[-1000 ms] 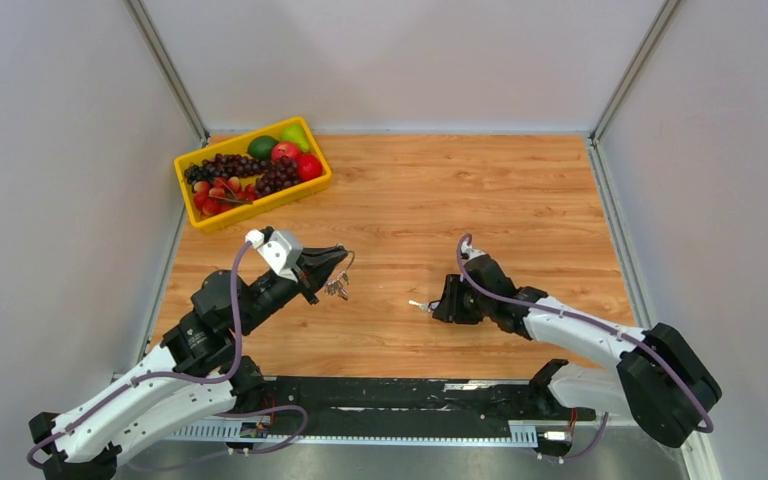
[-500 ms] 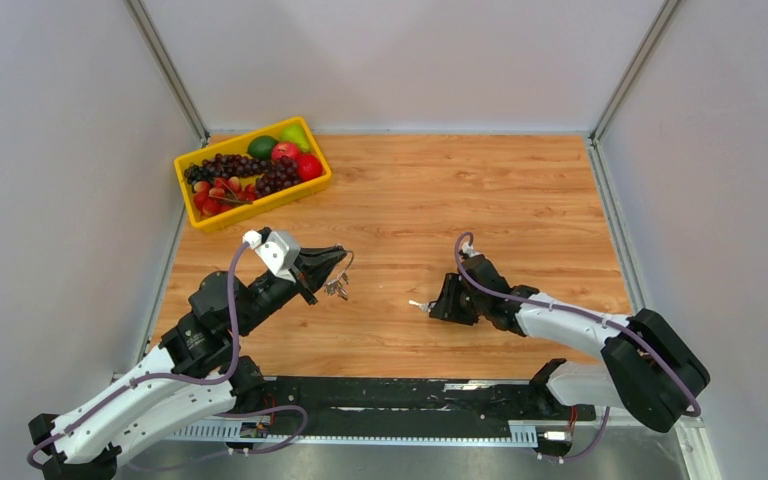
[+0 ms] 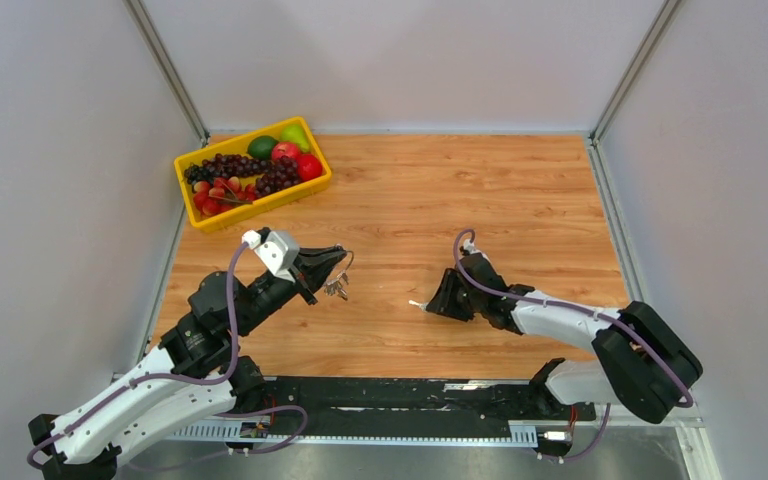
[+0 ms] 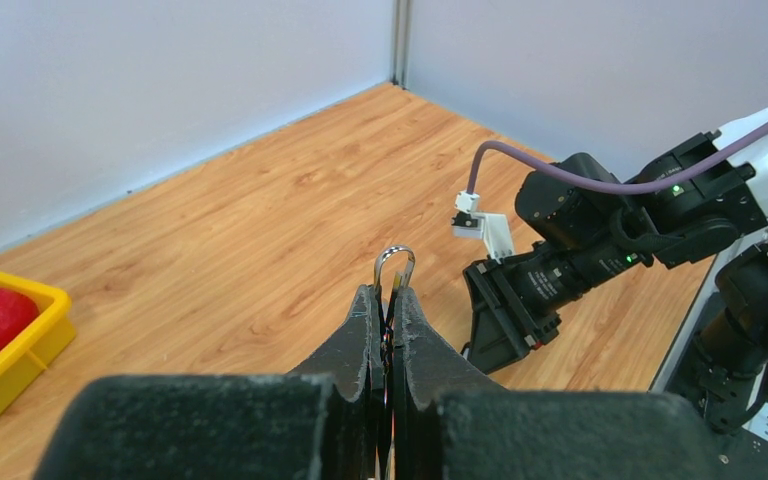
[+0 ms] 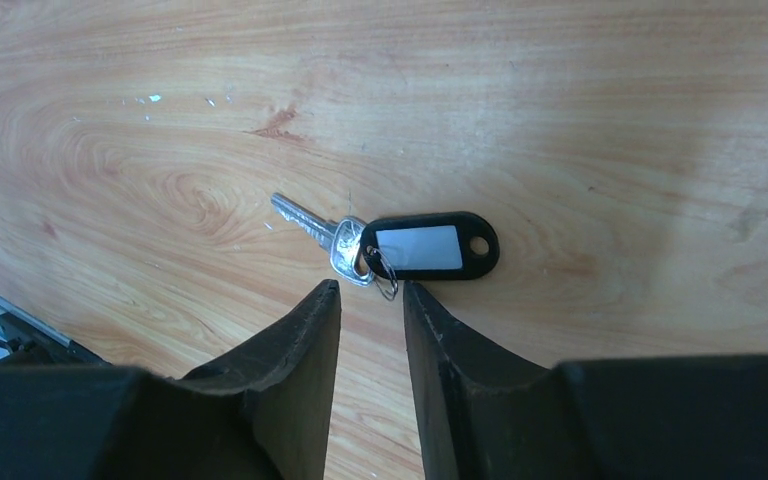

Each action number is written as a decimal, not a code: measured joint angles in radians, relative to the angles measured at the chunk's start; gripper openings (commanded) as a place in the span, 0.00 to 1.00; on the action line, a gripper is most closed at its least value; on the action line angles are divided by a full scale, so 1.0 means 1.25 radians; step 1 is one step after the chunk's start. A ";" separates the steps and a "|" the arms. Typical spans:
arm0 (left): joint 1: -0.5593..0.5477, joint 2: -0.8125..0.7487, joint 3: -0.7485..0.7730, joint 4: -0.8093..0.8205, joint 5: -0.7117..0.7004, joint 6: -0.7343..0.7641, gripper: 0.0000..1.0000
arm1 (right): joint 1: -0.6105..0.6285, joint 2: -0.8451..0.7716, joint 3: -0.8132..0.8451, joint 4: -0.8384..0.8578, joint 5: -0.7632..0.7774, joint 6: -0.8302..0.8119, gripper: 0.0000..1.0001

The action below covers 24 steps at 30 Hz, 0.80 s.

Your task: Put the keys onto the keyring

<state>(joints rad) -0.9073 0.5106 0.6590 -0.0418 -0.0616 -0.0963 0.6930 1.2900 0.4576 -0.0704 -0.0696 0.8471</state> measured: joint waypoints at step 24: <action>0.000 -0.009 0.000 -0.001 0.000 -0.004 0.00 | 0.001 0.067 0.015 0.078 0.013 0.009 0.00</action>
<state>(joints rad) -0.9073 0.4992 0.6590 -0.0425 -0.0612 -0.1017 0.6937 1.3731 0.4767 0.0273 -0.0536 0.8581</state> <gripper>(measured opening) 0.032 0.009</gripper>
